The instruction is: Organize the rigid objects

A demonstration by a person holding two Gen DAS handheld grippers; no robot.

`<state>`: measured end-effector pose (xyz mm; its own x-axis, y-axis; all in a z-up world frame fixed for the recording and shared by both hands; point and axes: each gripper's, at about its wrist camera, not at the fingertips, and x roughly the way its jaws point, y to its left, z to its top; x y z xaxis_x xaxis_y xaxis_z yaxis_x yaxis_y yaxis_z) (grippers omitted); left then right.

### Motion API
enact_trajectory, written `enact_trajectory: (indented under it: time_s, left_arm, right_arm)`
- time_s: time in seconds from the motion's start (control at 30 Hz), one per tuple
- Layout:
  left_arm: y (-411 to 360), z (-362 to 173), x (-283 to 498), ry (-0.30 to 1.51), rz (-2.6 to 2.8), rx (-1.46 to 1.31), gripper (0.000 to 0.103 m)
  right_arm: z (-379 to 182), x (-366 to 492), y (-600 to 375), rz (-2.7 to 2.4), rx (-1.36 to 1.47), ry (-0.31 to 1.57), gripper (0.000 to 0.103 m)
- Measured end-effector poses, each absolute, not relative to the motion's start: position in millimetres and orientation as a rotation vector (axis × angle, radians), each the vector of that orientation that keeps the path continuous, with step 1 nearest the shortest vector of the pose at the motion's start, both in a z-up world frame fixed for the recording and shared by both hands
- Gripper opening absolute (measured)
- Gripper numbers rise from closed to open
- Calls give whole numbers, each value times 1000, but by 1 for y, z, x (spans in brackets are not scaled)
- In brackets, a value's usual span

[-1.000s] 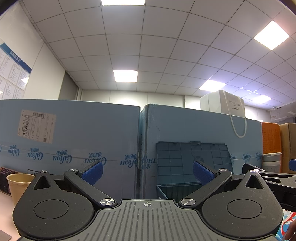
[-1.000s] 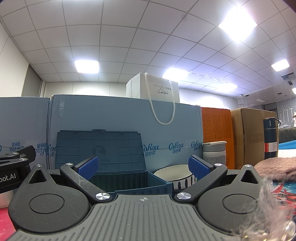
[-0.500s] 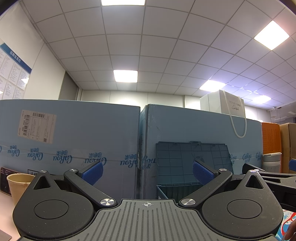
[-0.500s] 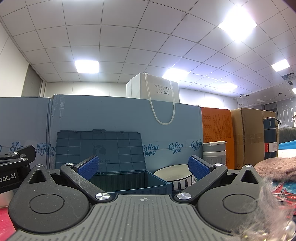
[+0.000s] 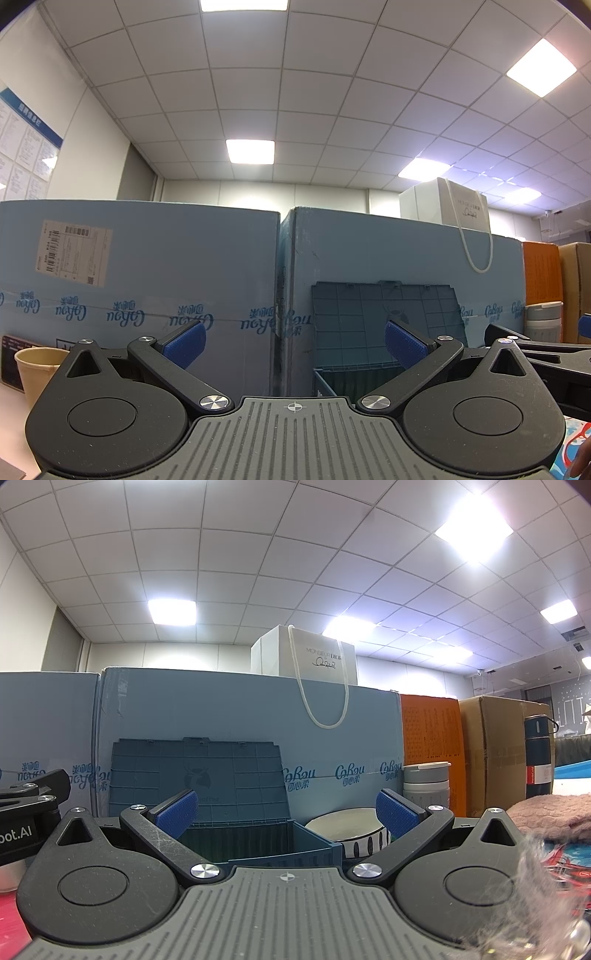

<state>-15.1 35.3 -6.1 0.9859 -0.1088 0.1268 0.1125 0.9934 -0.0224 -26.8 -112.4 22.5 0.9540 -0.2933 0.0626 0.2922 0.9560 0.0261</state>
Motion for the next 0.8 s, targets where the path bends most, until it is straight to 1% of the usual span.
enact_trajectory:
  time_s: [0.8]
  left_arm:
    - [36,-6,-12,-98,-99,-42,103]
  right_arm:
    - [24,-20,-112,-301,9,-41,103]
